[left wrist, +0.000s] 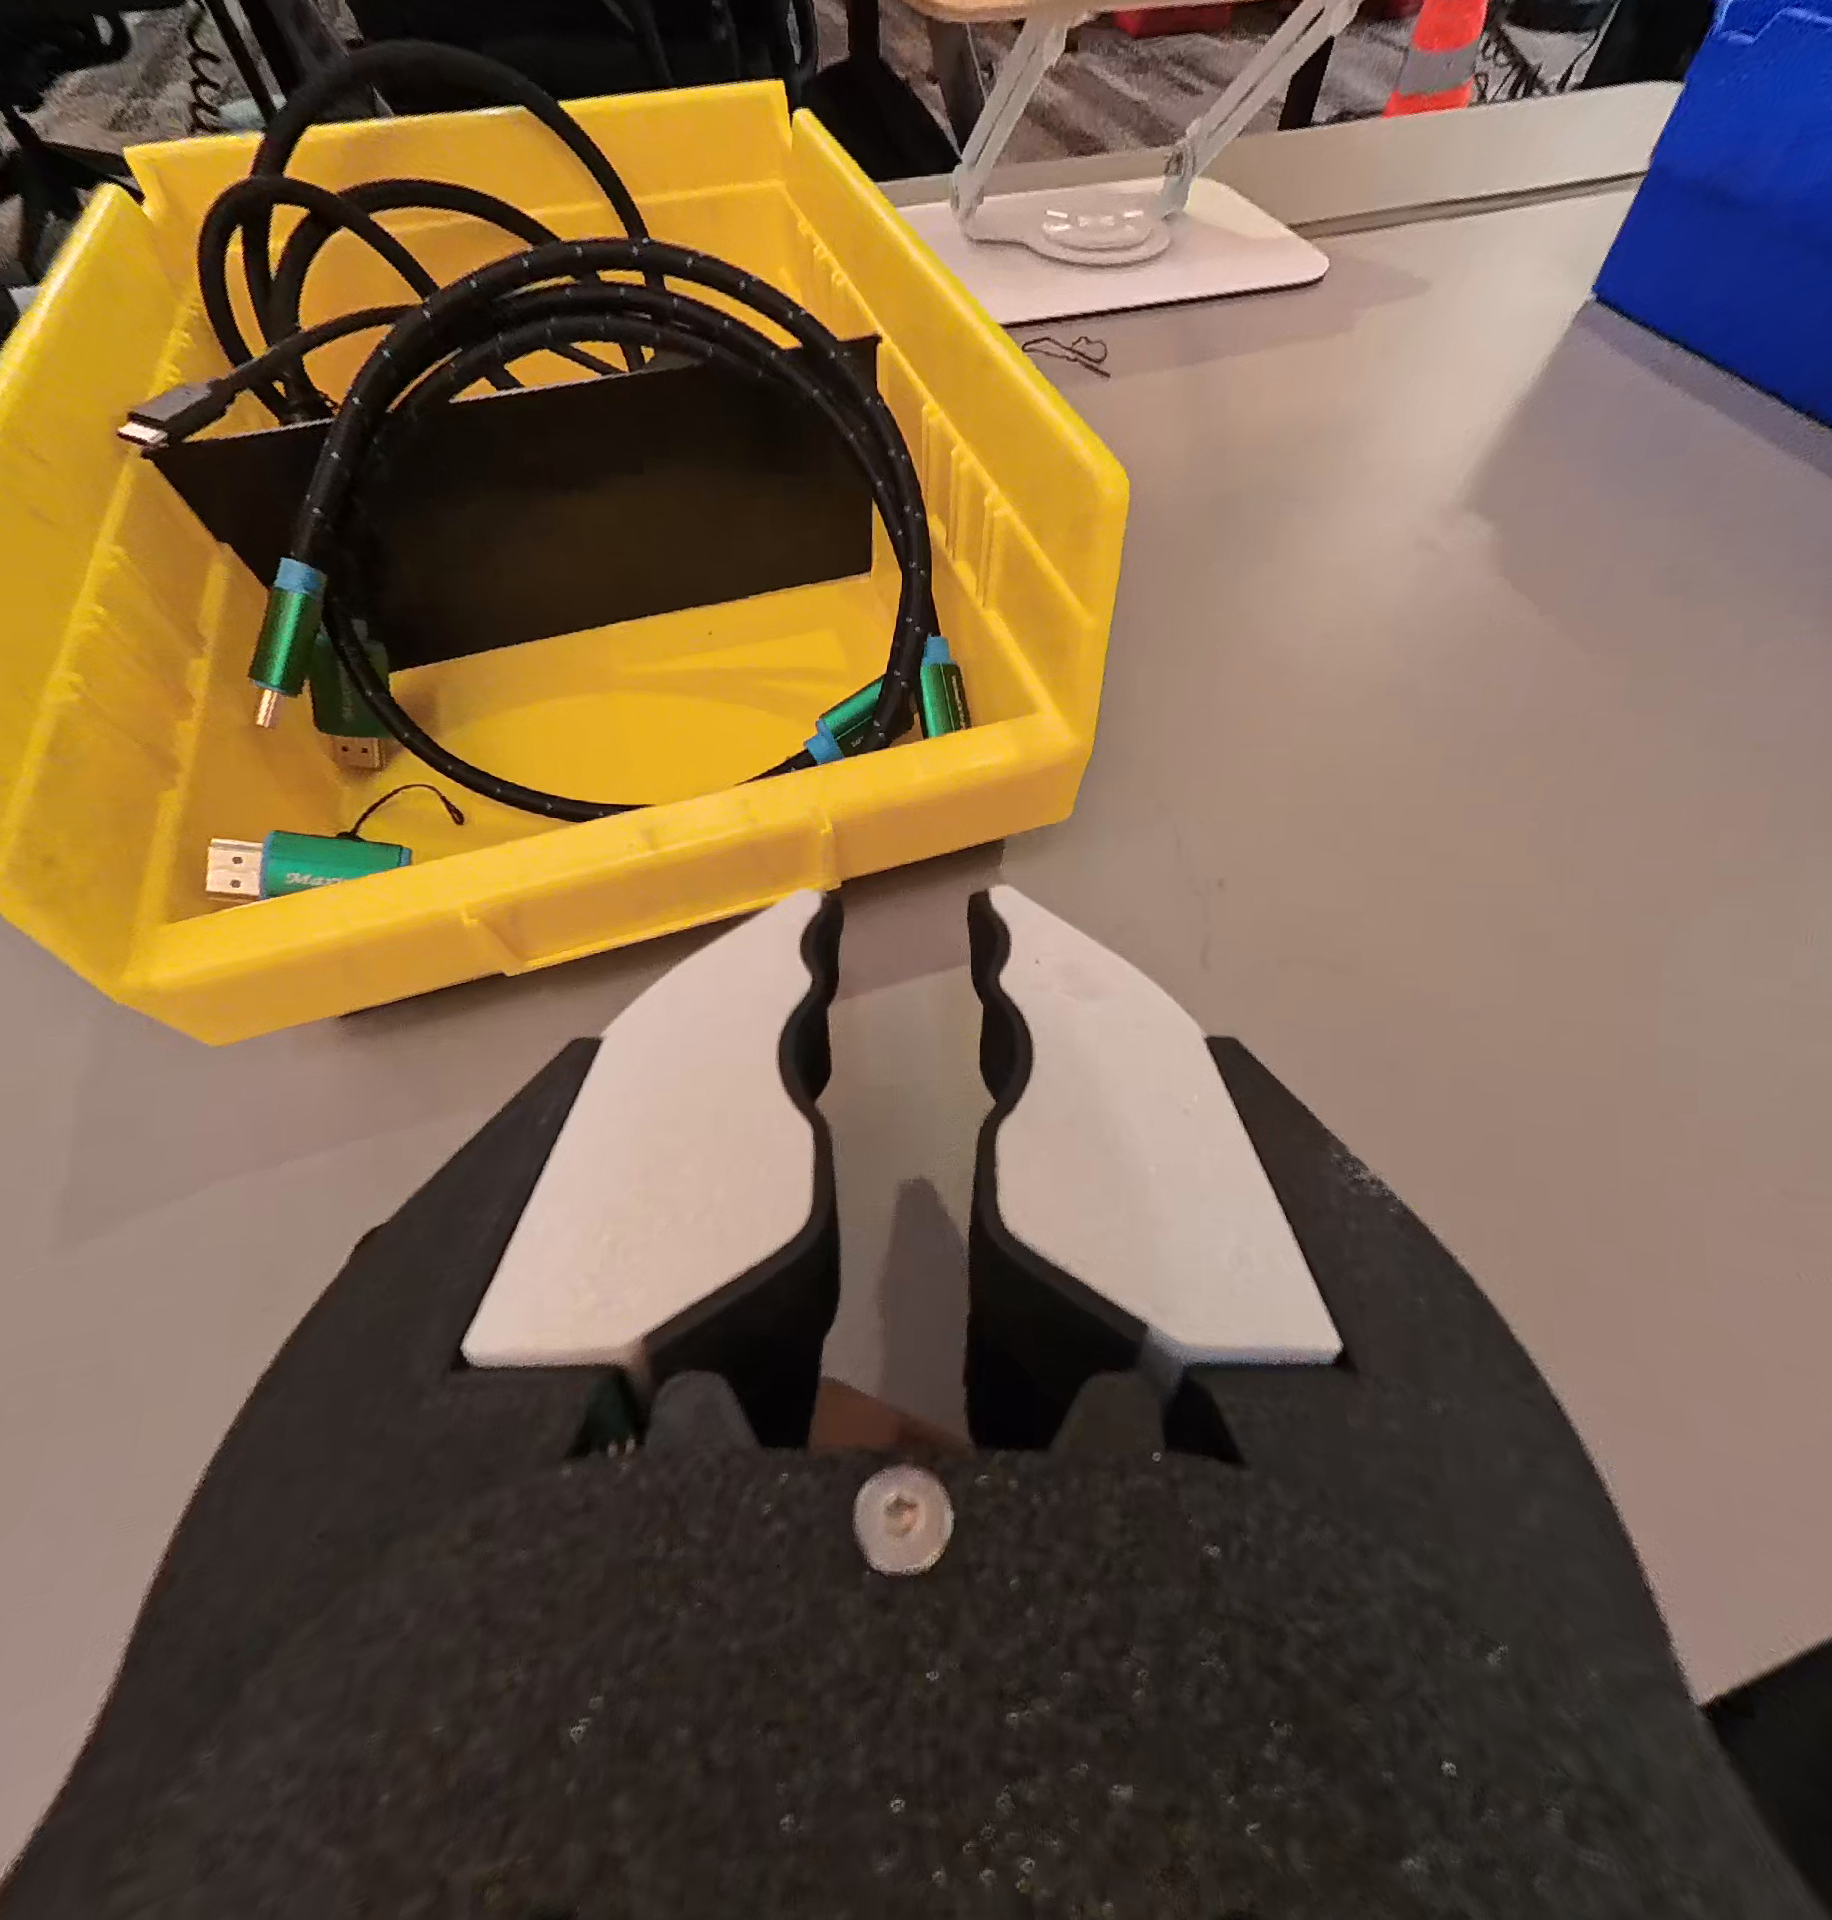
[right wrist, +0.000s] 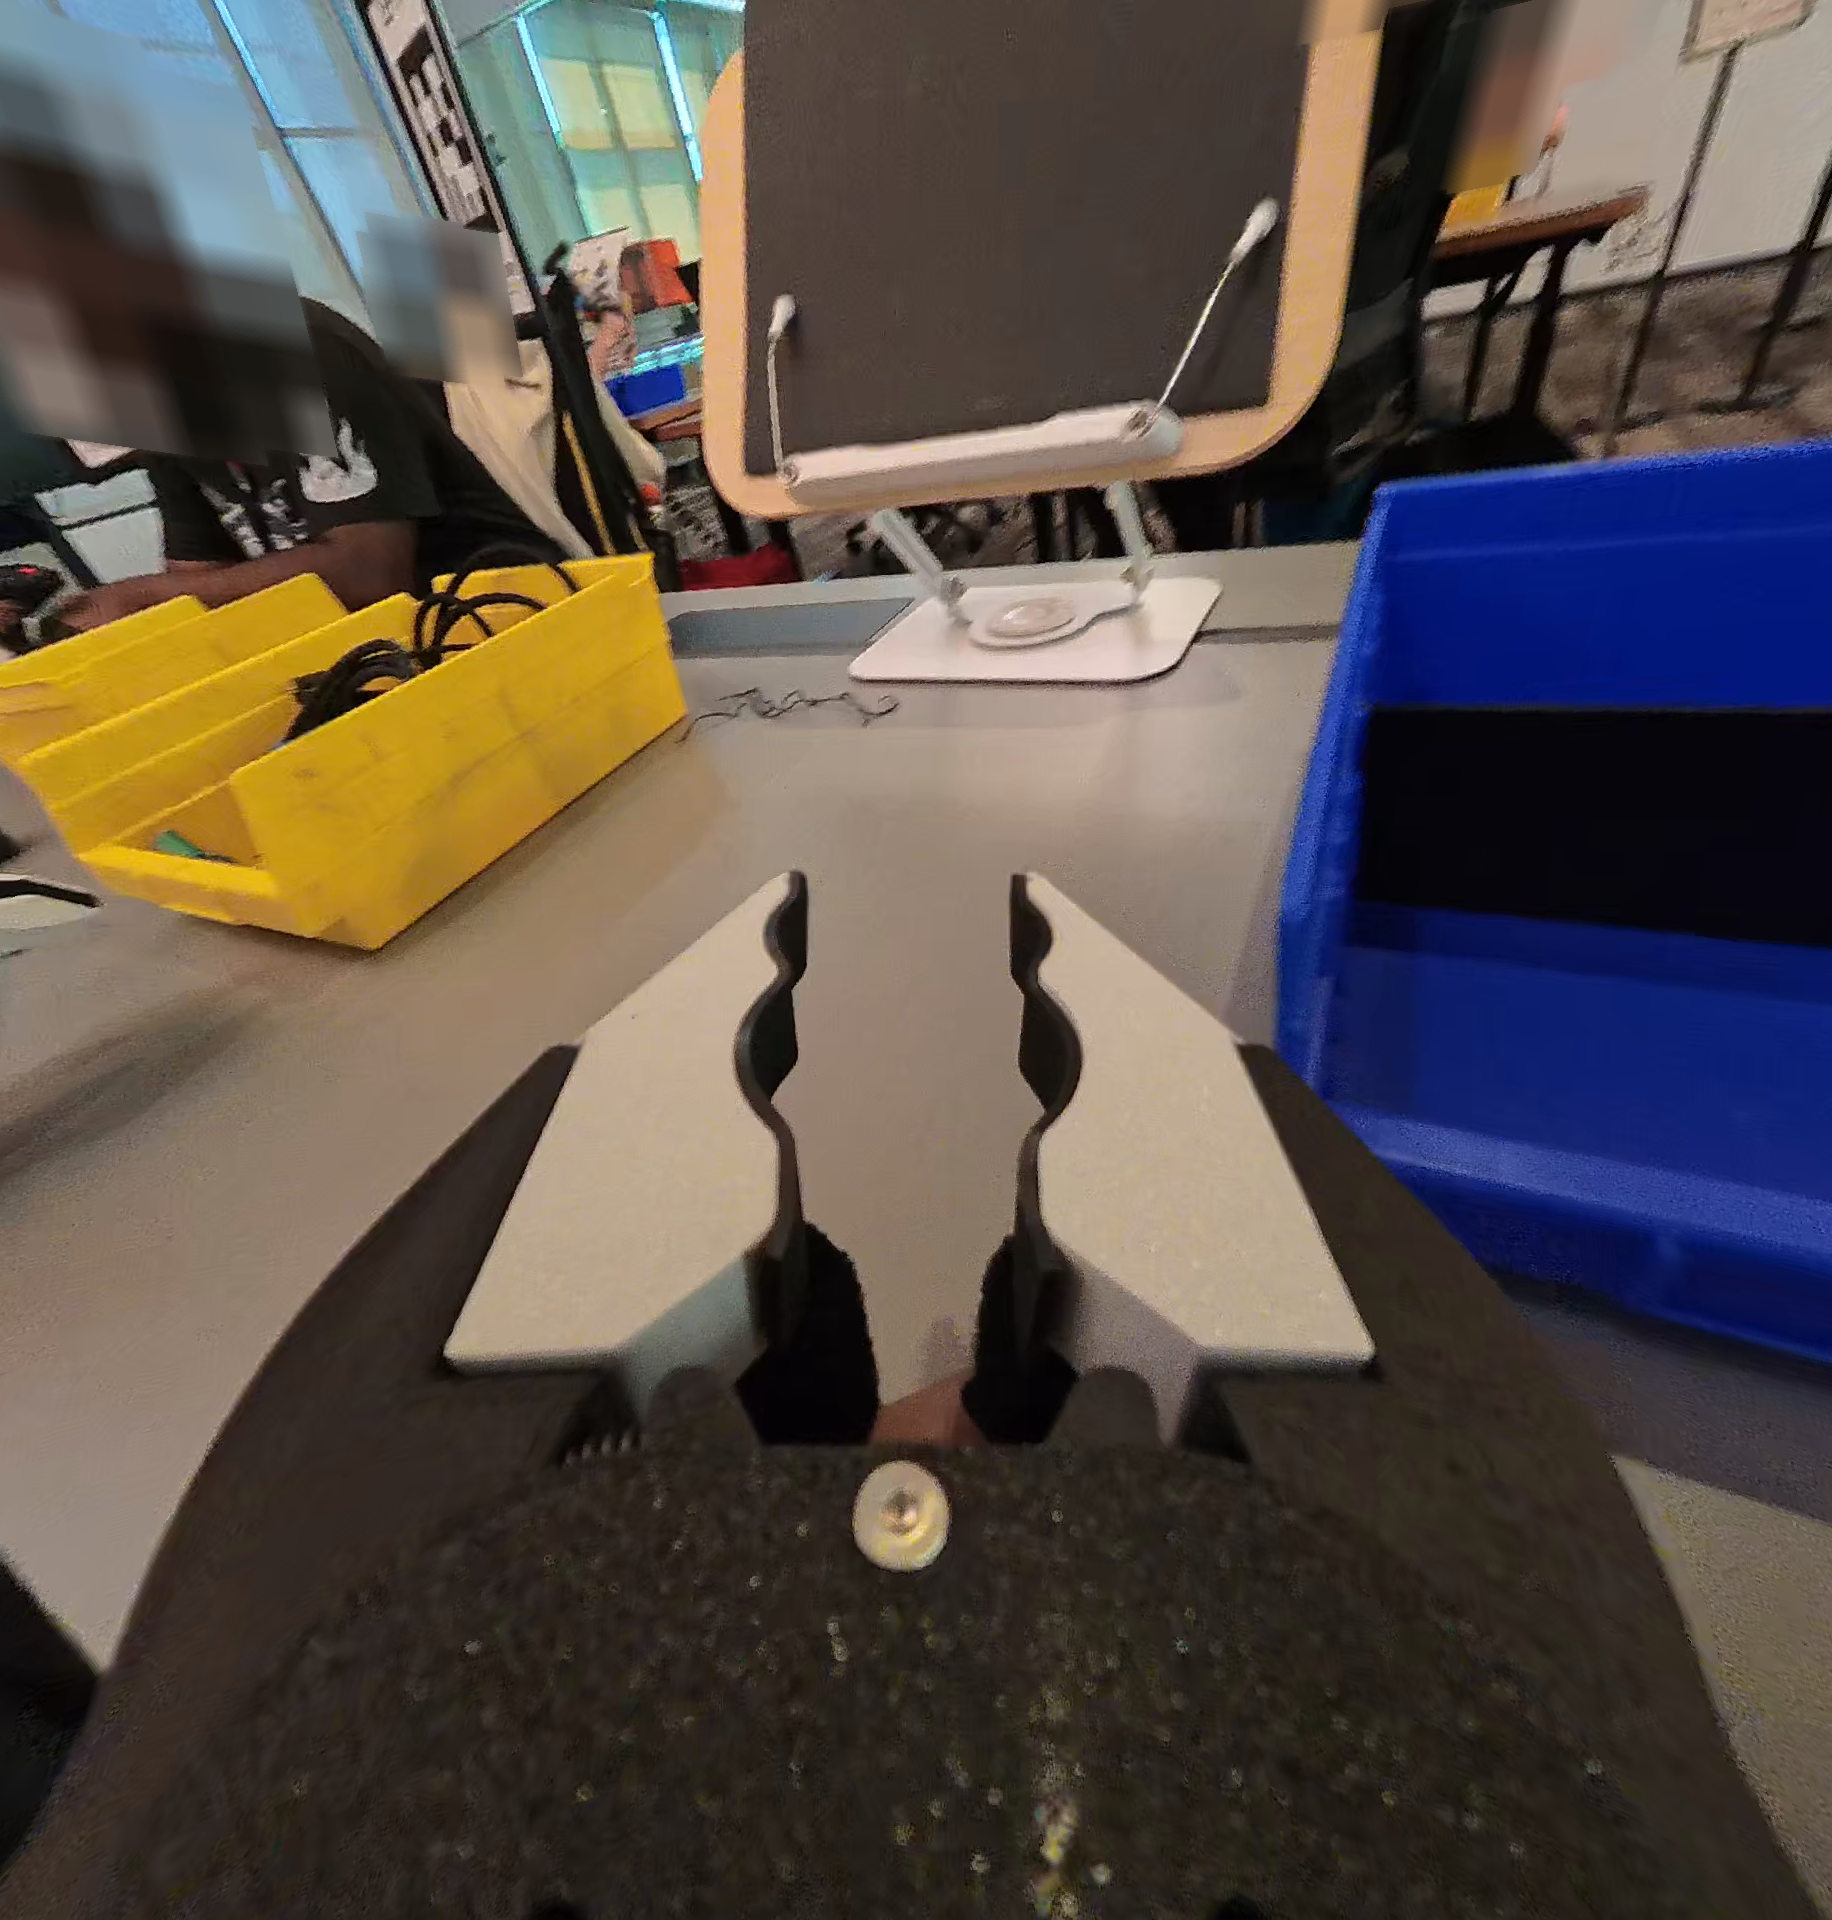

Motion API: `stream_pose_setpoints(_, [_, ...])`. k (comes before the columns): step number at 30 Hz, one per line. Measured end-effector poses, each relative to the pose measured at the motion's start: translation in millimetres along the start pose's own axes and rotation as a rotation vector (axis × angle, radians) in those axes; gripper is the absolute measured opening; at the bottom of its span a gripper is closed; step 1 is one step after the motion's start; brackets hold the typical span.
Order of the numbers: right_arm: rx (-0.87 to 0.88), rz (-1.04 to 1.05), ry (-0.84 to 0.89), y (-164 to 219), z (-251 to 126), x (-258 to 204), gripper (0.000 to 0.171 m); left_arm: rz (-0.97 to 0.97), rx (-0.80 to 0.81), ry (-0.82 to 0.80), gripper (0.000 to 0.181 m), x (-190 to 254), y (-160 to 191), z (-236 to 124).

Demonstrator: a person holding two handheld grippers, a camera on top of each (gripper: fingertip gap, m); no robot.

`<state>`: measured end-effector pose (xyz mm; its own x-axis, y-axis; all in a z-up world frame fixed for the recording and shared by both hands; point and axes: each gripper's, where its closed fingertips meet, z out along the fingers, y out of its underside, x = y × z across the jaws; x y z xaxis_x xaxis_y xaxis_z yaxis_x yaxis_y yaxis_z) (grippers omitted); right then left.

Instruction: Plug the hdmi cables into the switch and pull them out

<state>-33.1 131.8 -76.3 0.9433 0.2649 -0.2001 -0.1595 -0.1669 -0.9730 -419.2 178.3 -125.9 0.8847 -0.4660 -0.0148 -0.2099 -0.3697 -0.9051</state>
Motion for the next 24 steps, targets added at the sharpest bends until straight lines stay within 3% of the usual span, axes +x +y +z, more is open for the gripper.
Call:
stream_pose_setpoints(4, [-0.062,0.027,-0.045,18,7,-9,0.038,-0.021,-0.016,0.086,0.024,8,-10,3])
stream_pose_setpoints(7, [-0.08,0.023,-0.041,22,13,-4,0.038,0.052,-0.12,0.127,0.028,-2,-35,14])
stream_pose_setpoints(10, [-0.096,0.06,-0.057,25,19,0,0.038,0.215,-0.198,0.105,0.031,-28,-84,38])
stream_pose_setpoints(14, [-0.126,0.089,-0.077,31,23,0,0.038,0.536,-0.35,0.209,0.043,-49,-128,93])
stream_pose_setpoints(16, [-0.138,0.076,-0.075,34,24,0,0.038,0.633,-0.47,0.239,0.048,-65,-130,129])
stream_pose_setpoints(20, [-0.139,0.058,-0.07,34,23,-1,0.038,0.571,-0.687,0.317,0.061,-78,-115,191])
stream_pose_setpoints(24, [-0.143,0.056,-0.065,35,20,-1,0.039,0.492,-0.842,0.39,0.071,-76,-100,219])
